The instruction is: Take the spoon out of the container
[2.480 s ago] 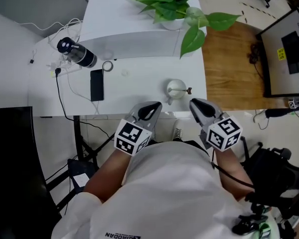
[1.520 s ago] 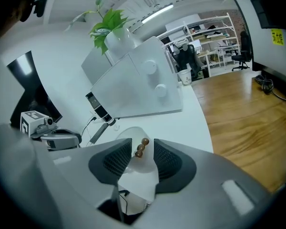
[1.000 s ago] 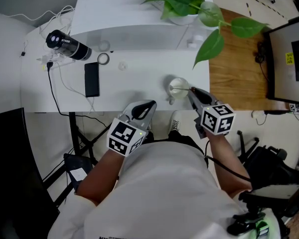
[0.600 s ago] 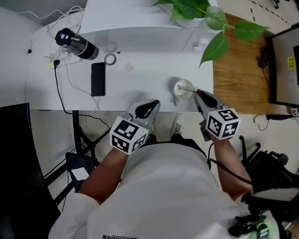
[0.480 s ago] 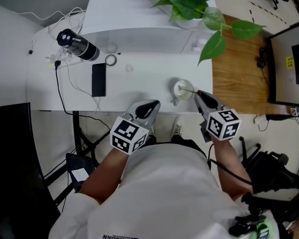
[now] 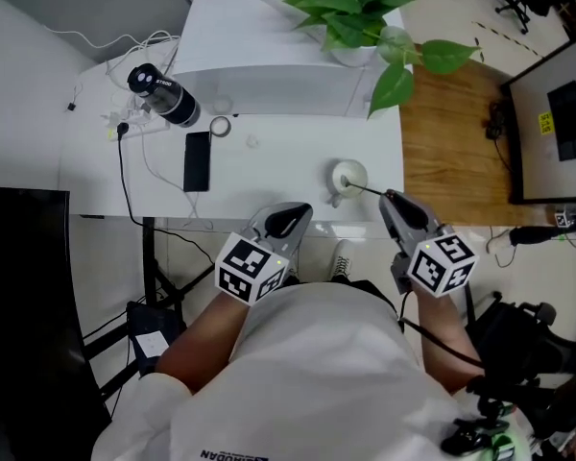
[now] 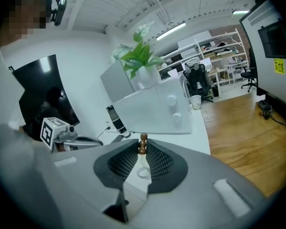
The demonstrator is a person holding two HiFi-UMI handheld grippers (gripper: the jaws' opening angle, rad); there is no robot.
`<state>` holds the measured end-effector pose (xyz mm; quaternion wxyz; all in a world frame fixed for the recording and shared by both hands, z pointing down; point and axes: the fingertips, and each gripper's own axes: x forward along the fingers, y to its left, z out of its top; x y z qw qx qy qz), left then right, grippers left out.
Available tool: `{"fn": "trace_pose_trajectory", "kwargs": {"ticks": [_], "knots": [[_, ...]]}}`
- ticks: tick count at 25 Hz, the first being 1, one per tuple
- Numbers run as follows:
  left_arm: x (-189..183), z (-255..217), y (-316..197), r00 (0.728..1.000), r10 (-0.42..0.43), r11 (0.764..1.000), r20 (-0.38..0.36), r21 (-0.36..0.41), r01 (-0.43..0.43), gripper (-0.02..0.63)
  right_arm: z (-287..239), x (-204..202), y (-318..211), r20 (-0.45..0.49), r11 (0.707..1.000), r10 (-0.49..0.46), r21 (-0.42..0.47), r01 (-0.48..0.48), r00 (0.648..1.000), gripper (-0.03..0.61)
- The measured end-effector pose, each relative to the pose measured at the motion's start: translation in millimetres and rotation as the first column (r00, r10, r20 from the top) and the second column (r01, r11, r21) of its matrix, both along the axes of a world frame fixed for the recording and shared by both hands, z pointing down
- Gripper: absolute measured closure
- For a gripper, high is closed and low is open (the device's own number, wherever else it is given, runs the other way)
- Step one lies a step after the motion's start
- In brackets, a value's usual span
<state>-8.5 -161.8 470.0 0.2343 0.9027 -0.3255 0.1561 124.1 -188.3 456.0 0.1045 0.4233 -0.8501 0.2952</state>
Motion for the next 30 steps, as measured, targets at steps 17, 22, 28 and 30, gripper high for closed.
{"fn": "trace_pose_trajectory", "kwargs": {"ticks": [17, 22, 28, 30], "knots": [[6, -33, 28, 0.997, 0.072, 0.994, -0.024, 0.080, -0.070, 0.609, -40, -11, 43, 0.032, 0.997, -0.002, 0.078, -0.001, 0.999, 0.522], [-7, -31, 35, 0.989, 0.145, 0.985, -0.016, 0.094, -0.143, 0.609, -43, -24, 56, 0.024, 0.993, 0.064, 0.095, -0.066, 0.998, 0.522], [-17, -27, 48, 0.982, 0.188, 0.978, -0.015, 0.098, -0.186, 0.609, -41, -31, 77, 0.024, 0.988, 0.117, 0.098, -0.119, 0.993, 0.522], [-18, -28, 55, 0.982, 0.189, 0.977, -0.013, 0.104, -0.187, 0.609, -42, -34, 83, 0.027, 0.989, 0.107, 0.100, -0.109, 0.994, 0.522]]}}
